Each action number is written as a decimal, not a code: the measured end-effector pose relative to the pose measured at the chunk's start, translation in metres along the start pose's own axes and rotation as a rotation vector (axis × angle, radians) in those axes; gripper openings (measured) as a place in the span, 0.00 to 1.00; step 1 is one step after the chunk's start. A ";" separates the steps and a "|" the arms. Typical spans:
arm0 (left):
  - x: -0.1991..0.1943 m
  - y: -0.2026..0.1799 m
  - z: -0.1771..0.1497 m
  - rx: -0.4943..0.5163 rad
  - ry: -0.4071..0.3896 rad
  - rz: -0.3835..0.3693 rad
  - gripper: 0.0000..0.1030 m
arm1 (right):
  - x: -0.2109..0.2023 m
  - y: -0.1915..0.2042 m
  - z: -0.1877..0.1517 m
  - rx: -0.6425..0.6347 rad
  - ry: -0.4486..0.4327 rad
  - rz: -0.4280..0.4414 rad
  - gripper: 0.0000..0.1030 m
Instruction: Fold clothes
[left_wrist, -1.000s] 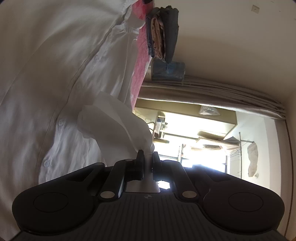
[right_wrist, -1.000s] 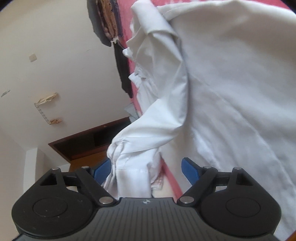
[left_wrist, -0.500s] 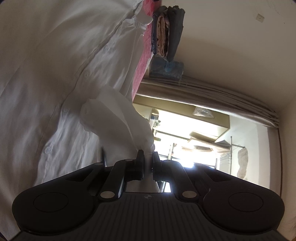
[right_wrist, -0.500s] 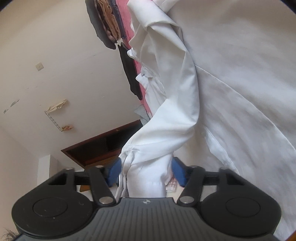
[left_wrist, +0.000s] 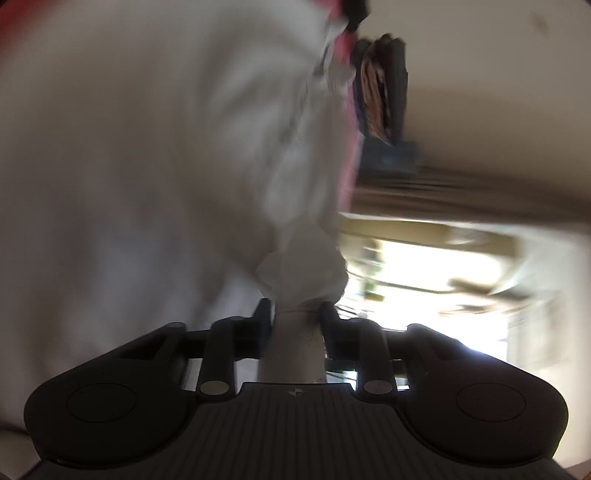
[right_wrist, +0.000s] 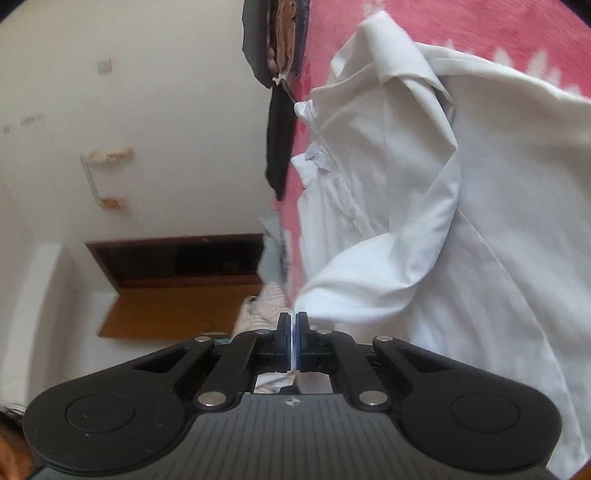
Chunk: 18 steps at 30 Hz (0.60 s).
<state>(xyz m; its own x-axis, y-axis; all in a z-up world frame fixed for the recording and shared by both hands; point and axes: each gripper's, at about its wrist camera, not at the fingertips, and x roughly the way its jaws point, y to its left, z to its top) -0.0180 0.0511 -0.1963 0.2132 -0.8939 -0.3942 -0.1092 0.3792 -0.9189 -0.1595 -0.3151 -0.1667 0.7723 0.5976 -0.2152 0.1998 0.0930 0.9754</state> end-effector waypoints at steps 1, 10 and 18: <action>-0.008 -0.007 -0.001 0.090 -0.030 0.049 0.32 | 0.002 0.001 0.000 -0.006 0.005 -0.014 0.02; -0.015 -0.083 -0.043 0.841 -0.087 0.243 0.56 | 0.008 0.005 0.002 -0.066 0.000 -0.110 0.03; 0.035 -0.088 -0.090 1.294 -0.020 0.434 0.56 | -0.018 0.004 0.012 -0.075 -0.074 -0.153 0.04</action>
<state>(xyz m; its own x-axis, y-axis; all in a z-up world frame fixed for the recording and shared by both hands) -0.0883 -0.0355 -0.1281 0.4100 -0.6470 -0.6428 0.8065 0.5864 -0.0758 -0.1656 -0.3355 -0.1595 0.7791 0.5121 -0.3617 0.2751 0.2391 0.9312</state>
